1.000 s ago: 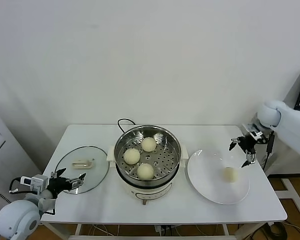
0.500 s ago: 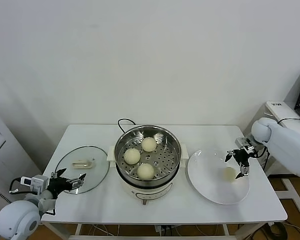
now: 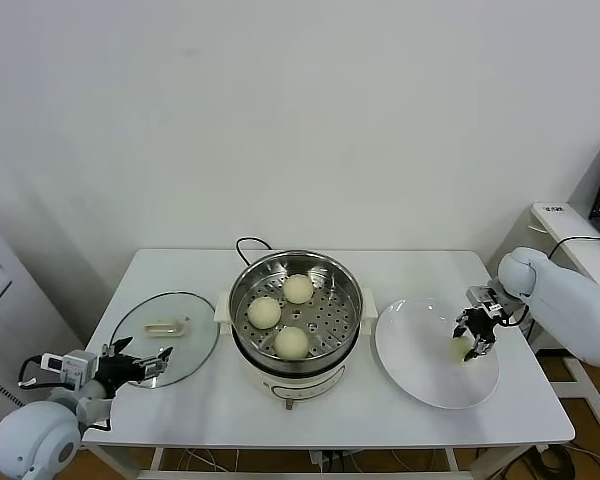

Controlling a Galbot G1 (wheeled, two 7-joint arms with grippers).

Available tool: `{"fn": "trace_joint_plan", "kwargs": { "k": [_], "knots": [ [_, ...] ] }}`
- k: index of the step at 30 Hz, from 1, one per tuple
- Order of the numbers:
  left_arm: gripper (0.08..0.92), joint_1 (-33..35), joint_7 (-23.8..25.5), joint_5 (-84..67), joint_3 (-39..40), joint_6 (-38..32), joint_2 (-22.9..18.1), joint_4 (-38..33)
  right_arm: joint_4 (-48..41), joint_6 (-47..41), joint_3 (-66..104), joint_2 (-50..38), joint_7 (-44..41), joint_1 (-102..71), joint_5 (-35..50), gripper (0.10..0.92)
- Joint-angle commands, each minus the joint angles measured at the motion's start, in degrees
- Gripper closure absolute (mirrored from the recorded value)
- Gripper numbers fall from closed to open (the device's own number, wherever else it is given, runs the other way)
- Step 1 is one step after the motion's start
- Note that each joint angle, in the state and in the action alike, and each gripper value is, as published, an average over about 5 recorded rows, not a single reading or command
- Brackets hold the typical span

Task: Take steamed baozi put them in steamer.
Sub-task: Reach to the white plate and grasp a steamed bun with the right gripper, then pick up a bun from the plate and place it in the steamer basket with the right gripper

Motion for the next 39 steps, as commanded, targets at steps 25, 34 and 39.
{"fn": "trace_joint_plan", "kwargs": {
  "k": [25, 34, 39],
  "knots": [
    [0.177, -0.2, -0.2, 0.1, 0.4, 0.4, 0.5, -0.8, 29.3, -32.2, -44.9, 10.8, 6.8, 49.8, 55.1, 0.550],
    [0.177, -0.2, -0.2, 0.2, 0.5, 0.3, 0.3, -0.7, 30.1, -36.9, -41.3, 17.5, 12.8, 45.2, 56.0, 0.550],
    [0.177, -0.2, -0.2, 0.2, 0.4, 0.3, 0.2, -0.7, 29.3, -38.0, -40.3, 19.9, 14.9, 41.8, 55.2, 0.550]
  ]
}}
